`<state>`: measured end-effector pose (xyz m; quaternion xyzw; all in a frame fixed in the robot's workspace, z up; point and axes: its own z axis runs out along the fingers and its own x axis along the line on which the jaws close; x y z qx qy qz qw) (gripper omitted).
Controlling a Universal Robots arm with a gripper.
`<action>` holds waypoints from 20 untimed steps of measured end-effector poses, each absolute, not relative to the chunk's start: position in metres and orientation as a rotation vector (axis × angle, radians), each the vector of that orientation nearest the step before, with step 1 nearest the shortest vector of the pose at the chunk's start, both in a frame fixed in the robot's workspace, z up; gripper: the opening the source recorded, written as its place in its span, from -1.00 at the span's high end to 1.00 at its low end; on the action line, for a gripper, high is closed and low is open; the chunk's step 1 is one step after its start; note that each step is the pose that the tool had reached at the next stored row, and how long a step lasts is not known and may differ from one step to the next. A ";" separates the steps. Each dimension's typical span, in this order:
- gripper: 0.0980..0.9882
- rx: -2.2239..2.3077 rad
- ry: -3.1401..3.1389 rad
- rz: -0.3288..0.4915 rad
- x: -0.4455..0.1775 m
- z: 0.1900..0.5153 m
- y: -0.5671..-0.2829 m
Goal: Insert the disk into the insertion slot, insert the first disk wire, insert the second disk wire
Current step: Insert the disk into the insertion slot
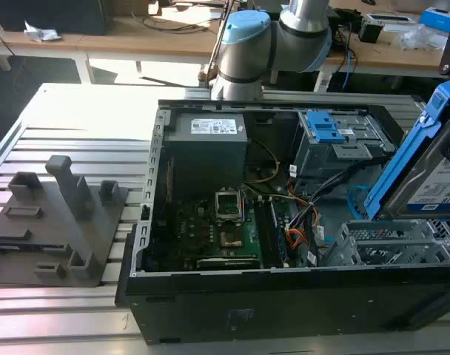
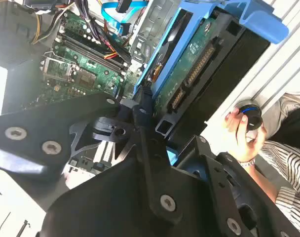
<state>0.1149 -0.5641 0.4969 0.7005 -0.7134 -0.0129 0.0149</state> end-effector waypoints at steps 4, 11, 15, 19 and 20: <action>0.41 2.173 -2.213 -0.051 0.124 0.493 -0.562; 0.41 2.173 -2.213 -0.052 0.124 0.481 -0.562; 0.41 2.173 -2.213 -0.052 0.124 0.478 -0.562; 0.41 2.173 -2.213 -0.052 0.124 0.472 -0.562; 0.41 2.173 -2.213 -0.052 0.124 0.471 -0.562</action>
